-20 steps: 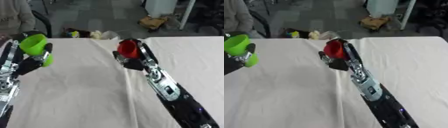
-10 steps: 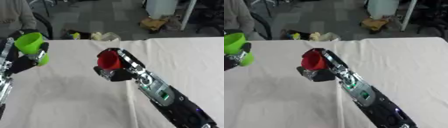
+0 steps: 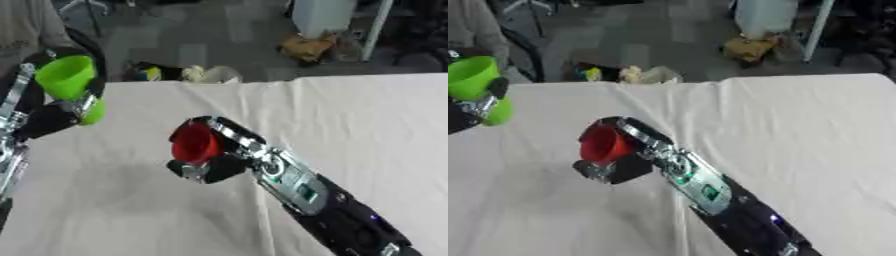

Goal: Pour the contents of one cup into another cup.

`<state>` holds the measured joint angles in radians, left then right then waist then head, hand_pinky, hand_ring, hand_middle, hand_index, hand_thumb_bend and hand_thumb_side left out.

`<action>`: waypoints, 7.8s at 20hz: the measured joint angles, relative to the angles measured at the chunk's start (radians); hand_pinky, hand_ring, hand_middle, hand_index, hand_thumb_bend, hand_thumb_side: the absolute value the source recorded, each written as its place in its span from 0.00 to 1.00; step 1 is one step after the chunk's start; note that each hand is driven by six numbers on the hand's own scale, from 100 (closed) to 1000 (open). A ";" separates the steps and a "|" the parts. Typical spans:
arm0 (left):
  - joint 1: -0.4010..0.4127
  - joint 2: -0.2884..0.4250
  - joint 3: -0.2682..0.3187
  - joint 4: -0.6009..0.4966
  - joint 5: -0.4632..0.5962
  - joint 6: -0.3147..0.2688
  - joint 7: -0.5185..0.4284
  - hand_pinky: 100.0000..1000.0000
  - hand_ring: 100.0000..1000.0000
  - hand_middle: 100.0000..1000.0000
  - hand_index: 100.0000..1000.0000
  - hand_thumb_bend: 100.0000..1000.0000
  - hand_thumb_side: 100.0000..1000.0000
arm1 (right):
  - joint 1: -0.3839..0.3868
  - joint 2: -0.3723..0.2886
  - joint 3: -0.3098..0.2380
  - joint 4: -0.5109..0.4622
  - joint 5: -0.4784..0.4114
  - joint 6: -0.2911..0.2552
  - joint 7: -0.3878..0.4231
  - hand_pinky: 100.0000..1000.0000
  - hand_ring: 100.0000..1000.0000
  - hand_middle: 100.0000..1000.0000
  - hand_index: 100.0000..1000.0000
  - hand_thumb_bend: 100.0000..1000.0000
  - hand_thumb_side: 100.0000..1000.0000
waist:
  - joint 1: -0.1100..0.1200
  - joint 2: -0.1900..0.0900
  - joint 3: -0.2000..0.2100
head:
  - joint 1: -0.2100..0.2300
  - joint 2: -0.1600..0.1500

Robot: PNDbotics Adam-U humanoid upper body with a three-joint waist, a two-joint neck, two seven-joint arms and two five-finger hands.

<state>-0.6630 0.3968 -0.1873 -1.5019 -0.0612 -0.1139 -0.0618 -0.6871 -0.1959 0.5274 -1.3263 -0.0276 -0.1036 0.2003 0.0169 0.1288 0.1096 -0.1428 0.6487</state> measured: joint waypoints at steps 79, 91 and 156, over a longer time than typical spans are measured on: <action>-0.244 0.013 -0.270 0.058 -0.477 -0.111 -0.460 0.07 0.15 0.36 0.69 0.14 0.14 | -0.004 0.025 -0.027 0.088 -0.036 -0.011 0.029 0.41 0.28 0.23 0.44 0.00 0.13 | 0.018 0.003 -0.027 | 0.014 -0.018; -0.280 -0.011 -0.278 0.075 -0.558 -0.122 -0.550 0.07 0.14 0.35 0.68 0.17 0.14 | -0.004 0.025 -0.022 0.088 -0.036 -0.010 0.032 0.41 0.28 0.23 0.43 0.00 0.13 | 0.024 0.003 -0.030 | 0.017 -0.018; -0.316 0.022 -0.339 0.053 -0.639 -0.174 -0.640 0.13 0.15 0.32 0.68 0.25 0.15 | 0.031 0.002 -0.092 0.167 -0.036 -0.033 -0.013 0.41 0.28 0.23 0.44 0.00 0.12 | 0.055 -0.007 -0.041 | 0.008 -0.026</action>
<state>-0.9786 0.4184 -0.5259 -1.4488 -0.7005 -0.2881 -0.7022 -0.6563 -0.1942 0.4349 -1.1595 -0.0632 -0.1364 0.1876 0.0717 0.1214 0.0685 -0.1348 0.6224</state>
